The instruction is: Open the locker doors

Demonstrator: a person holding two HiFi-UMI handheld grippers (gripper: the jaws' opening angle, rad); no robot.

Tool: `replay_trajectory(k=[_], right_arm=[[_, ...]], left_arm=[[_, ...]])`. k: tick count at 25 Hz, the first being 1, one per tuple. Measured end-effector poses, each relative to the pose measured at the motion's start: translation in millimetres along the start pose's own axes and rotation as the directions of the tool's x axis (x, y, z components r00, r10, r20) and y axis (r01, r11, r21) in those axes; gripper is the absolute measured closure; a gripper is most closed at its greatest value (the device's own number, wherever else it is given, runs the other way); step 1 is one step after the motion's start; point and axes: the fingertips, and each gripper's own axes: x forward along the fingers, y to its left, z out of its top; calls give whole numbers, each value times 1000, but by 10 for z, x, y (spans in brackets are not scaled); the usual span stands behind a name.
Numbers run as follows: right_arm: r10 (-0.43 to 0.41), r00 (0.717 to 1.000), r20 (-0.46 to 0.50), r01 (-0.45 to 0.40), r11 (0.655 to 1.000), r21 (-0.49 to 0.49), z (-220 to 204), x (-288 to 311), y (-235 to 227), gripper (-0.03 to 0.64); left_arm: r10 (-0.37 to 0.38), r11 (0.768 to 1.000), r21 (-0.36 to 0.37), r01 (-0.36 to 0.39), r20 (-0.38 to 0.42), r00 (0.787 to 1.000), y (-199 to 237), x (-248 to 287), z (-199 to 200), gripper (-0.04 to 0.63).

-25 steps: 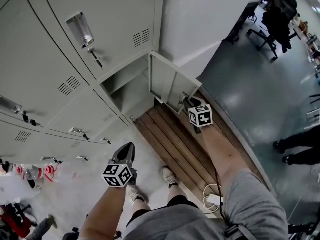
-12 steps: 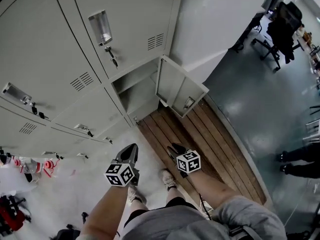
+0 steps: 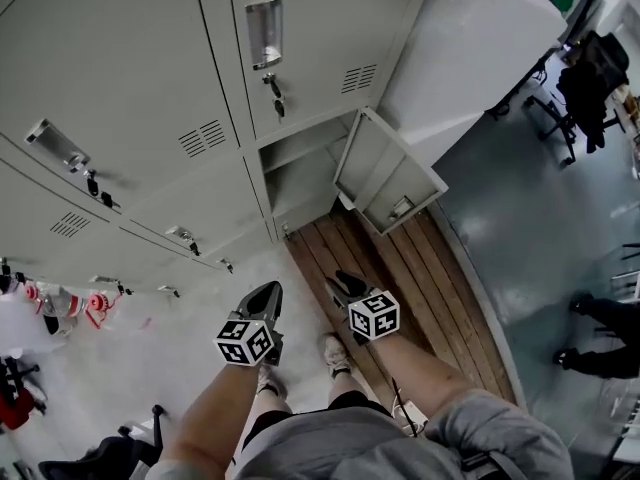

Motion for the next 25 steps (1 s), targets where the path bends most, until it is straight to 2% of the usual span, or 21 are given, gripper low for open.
replay_trajectory(k=[6,12,16,19,22,25], right_arm=[[39,997,-69,-41,999,-23,-105,161,244,499],[179,969,-172,-203,971,-129,-213,801,1070,497],[271,928,-254,-323,926,-193,-450,1508,1852,489],[321,886,-334,-412,876,-252,-805,2111,2488,483],[341,847,-408,-476,829,-293,-1235,2703,3073,476],[323,830,-454,-491,809,-322,-1669,3358,3510,469]], left_arm=[[72,997,-43,-71,27,997,299,-305,-37,591],[200,972,-135,-190,69,977,938,-933,-278,591],[311,935,-210,-287,91,946,1605,-1552,-528,591],[391,900,-250,-357,102,915,2202,-2069,-743,591],[464,862,-284,-420,108,879,2784,-2592,-971,591],[508,836,-304,-457,114,854,3331,-3018,-1209,591]])
